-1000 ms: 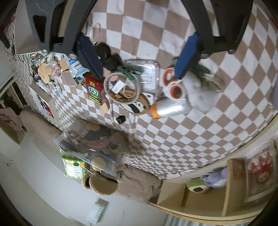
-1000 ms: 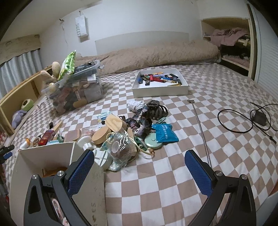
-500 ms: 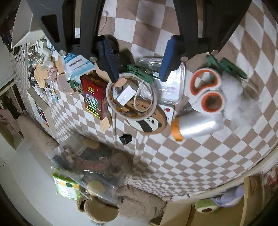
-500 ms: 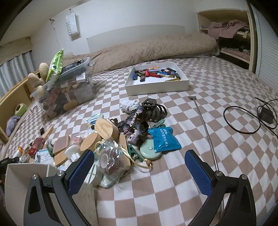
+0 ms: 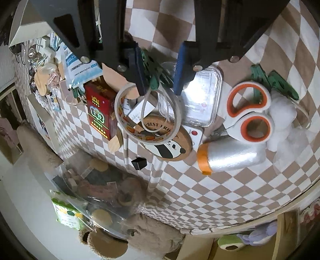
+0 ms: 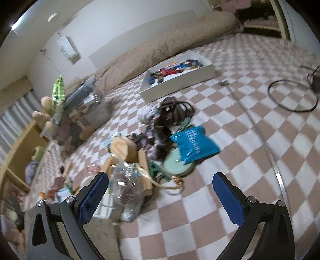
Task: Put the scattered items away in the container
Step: 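Move left tool to the green clothes clip while right tool approaches the clear plastic bag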
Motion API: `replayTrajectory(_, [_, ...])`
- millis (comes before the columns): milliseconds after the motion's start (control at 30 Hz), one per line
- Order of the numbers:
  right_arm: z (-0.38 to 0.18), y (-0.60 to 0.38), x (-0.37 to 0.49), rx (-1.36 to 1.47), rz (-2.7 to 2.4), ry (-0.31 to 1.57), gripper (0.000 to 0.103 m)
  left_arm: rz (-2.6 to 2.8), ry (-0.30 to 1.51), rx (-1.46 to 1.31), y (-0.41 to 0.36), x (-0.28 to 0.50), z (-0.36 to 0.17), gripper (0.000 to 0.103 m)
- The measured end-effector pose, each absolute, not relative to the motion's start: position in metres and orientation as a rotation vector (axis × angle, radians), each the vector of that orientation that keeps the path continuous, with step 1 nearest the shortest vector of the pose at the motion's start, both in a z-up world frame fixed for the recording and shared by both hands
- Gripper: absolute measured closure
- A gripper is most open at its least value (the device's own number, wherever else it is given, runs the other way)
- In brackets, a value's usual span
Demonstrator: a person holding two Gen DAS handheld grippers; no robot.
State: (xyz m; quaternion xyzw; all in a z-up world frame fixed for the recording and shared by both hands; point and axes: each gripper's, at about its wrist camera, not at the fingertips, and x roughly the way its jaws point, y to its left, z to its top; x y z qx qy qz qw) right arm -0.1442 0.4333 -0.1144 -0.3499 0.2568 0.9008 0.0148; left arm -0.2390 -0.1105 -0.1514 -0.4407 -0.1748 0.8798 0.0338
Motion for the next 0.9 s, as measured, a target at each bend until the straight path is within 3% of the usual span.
replayTrajectory(233, [-0.116, 0.418, -0.156, -1.153, 2.863, 0.976, 0.000, 2.692, -0.512, -1.346, -0.110, -0.218, -0.149, 0.084])
replayTrajectory(600, [-0.132, 0.399, -0.178, -1.306, 2.831, 0.970, 0.002, 2.688, -0.551, -1.328, -0.113, -0.198, -0.147, 0.084])
replayTrajectory(633, [-0.133, 0.400, -0.179, -1.309, 2.830, 0.983, 0.005, 2.697, -0.538, -1.330, -0.112, -0.198, -0.147, 0.084])
replayTrajectory(700, [-0.136, 0.401, -0.181, -1.328, 2.813, 0.973, 0.022, 2.714, -0.511, -1.320, -0.110, -0.199, -0.146, 0.084])
replayTrajectory(767, [-0.143, 0.401, -0.184, -1.364, 2.787, 0.964, 0.028, 2.723, -0.484, -1.326, -0.107, -0.201, -0.147, 0.080])
replayTrajectory(867, [-0.153, 0.402, -0.186, -1.412, 2.777, 0.994, 0.052, 2.736, -0.452, -1.323, -0.103, -0.203, -0.148, 0.049])
replayTrajectory(900, [-0.155, 0.404, -0.185, -1.413, 2.771, 1.003, 0.056, 2.740, -0.451, -1.314, -0.103, -0.203, -0.148, 0.044])
